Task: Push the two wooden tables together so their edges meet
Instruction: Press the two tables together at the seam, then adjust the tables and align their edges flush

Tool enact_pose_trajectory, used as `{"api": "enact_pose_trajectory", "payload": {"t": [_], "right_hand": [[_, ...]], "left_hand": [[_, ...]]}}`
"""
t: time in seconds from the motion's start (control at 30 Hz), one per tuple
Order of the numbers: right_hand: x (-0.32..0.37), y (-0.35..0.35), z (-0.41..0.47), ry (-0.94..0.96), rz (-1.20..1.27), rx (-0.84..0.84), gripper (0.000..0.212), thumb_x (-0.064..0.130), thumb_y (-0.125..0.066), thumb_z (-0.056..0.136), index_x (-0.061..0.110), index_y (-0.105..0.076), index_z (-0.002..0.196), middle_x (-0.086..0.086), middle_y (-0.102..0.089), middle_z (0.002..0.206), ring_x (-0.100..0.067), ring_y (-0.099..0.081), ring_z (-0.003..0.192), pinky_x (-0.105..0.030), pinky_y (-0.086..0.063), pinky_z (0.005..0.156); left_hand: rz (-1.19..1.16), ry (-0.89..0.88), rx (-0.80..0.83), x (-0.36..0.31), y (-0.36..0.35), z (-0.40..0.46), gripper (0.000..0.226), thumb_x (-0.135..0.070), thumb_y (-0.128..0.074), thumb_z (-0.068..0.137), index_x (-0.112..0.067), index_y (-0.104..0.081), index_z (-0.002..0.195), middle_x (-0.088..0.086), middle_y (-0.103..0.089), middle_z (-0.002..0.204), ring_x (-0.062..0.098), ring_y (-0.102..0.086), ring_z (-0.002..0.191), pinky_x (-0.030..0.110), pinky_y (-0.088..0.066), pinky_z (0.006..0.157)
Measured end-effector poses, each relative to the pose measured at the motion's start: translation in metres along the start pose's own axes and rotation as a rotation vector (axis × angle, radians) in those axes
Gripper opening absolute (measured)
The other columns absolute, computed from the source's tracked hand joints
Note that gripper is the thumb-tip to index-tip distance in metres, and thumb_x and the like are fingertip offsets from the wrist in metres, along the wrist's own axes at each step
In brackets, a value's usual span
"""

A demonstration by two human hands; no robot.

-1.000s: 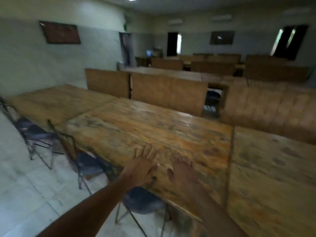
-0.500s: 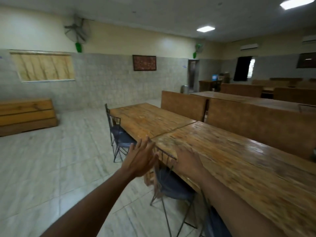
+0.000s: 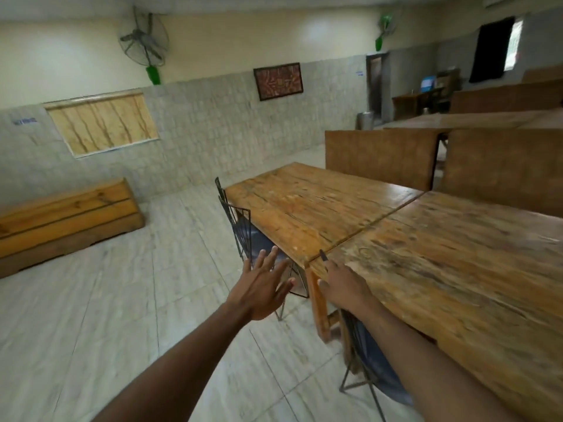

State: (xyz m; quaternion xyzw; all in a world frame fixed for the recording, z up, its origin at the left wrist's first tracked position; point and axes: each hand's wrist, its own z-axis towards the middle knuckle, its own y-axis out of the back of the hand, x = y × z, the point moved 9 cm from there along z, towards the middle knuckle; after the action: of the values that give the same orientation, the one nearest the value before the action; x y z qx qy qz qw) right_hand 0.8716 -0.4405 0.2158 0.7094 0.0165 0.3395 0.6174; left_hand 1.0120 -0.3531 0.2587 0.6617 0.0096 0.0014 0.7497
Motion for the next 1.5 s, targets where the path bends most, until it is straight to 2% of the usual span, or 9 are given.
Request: {"api": "enact_pose_trajectory", "payload": {"t": [0.2, 0.33, 0.47, 0.57, 0.7, 0.77, 0.87, 1.1, 1.5], "right_hand": [[-0.008, -0.039, 0.132, -0.06, 0.1, 0.021, 0.057, 0.035, -0.048, 0.102, 0.011, -0.032, 0.151, -0.015, -0.051, 0.144, -0.034, -0.055, 0.126, -0.04, -0.051, 0.093], [-0.02, -0.068, 0.209, -0.13, 0.156, 0.017, 0.061, 0.032, -0.052, 0.101, 0.01, -0.031, 0.154, -0.013, -0.049, 0.146, -0.03, -0.055, 0.125, -0.039, -0.052, 0.095], [-0.046, -0.118, 0.282, -0.21, 0.15, 0.013, 0.055, 0.03, -0.047, 0.103, 0.006, -0.034, 0.15, -0.013, -0.047, 0.148, -0.03, -0.055, 0.125, -0.039, -0.051, 0.096], [-0.07, -0.165, 0.333, -0.282, 0.174, 0.015, 0.061, 0.027, -0.043, 0.104, 0.006, -0.021, 0.157, -0.014, -0.036, 0.158, -0.032, -0.054, 0.127, -0.037, -0.049, 0.094], [-0.114, -0.205, 0.384, -0.475, 0.224, -0.126, 0.062, 0.024, -0.044, 0.103, 0.013, -0.021, 0.159, -0.011, -0.033, 0.161, -0.03, -0.042, 0.14, -0.034, -0.044, 0.102], [-0.145, -0.22, 0.404, -0.631, 0.234, -0.196, 0.061, 0.024, -0.043, 0.103, 0.011, -0.021, 0.159, -0.013, -0.026, 0.165, -0.03, -0.026, 0.151, -0.037, -0.028, 0.12], [-0.18, -0.218, 0.421, -0.719, 0.116, -0.286, 0.057, 0.025, -0.031, 0.106, 0.01, -0.019, 0.16, -0.009, -0.016, 0.169, -0.024, -0.007, 0.158, -0.036, -0.008, 0.127], [-0.214, -0.21, 0.443, -0.803, -0.1, -0.381, 0.056, 0.032, -0.026, 0.106, 0.012, -0.025, 0.159, -0.008, -0.021, 0.168, -0.027, -0.009, 0.157, -0.045, -0.008, 0.128], [-0.213, -0.213, 0.447, -0.805, -0.187, -0.382, 0.057, 0.032, -0.024, 0.105, 0.01, -0.024, 0.158, -0.008, -0.02, 0.169, -0.029, -0.008, 0.157, -0.049, -0.009, 0.127]], "left_hand": [[-0.005, -0.061, 0.071, 0.059, -0.042, 0.115, 0.069, -0.064, -0.018, 0.098, -0.026, -0.019, 0.156, 0.011, -0.005, 0.168, 0.034, -0.003, 0.154, 0.062, -0.01, 0.12], [-0.076, -0.072, 0.094, 0.089, -0.078, 0.198, 0.068, -0.056, -0.022, 0.102, -0.02, -0.007, 0.158, 0.011, -0.008, 0.168, 0.035, -0.005, 0.154, 0.064, -0.013, 0.12], [-0.067, -0.19, 0.152, 0.107, -0.136, 0.288, 0.068, -0.053, -0.02, 0.103, -0.017, -0.004, 0.159, 0.012, -0.006, 0.169, 0.036, -0.004, 0.154, 0.063, -0.01, 0.12], [-0.077, -0.29, 0.218, 0.119, -0.189, 0.36, 0.066, -0.05, -0.019, 0.104, -0.016, -0.005, 0.159, 0.012, -0.004, 0.169, 0.037, -0.003, 0.154, 0.062, -0.007, 0.119], [-0.108, -0.447, 0.351, 0.118, -0.278, 0.442, 0.062, -0.044, -0.021, 0.105, -0.014, -0.009, 0.158, 0.013, -0.003, 0.169, 0.038, 0.001, 0.154, 0.063, -0.003, 0.119], [-0.112, -0.547, 0.436, 0.113, -0.328, 0.474, 0.059, -0.037, -0.023, 0.106, -0.012, -0.012, 0.158, 0.012, -0.003, 0.169, 0.039, 0.004, 0.154, 0.064, -0.001, 0.118], [-0.088, -0.668, 0.468, 0.108, -0.369, 0.499, 0.057, -0.031, -0.023, 0.107, -0.014, -0.009, 0.159, 0.009, 0.003, 0.169, 0.036, 0.012, 0.153, 0.066, 0.002, 0.119], [-0.124, -0.796, 0.324, 0.111, -0.415, 0.52, 0.059, -0.041, -0.014, 0.106, -0.022, 0.005, 0.159, 0.0, 0.013, 0.168, 0.031, 0.02, 0.152, 0.07, 0.006, 0.116], [-0.193, -0.829, 0.257, 0.101, -0.421, 0.533, 0.059, -0.044, -0.016, 0.105, -0.024, -0.005, 0.159, -0.003, 0.002, 0.17, 0.03, 0.012, 0.154, 0.071, 0.004, 0.116]]}}
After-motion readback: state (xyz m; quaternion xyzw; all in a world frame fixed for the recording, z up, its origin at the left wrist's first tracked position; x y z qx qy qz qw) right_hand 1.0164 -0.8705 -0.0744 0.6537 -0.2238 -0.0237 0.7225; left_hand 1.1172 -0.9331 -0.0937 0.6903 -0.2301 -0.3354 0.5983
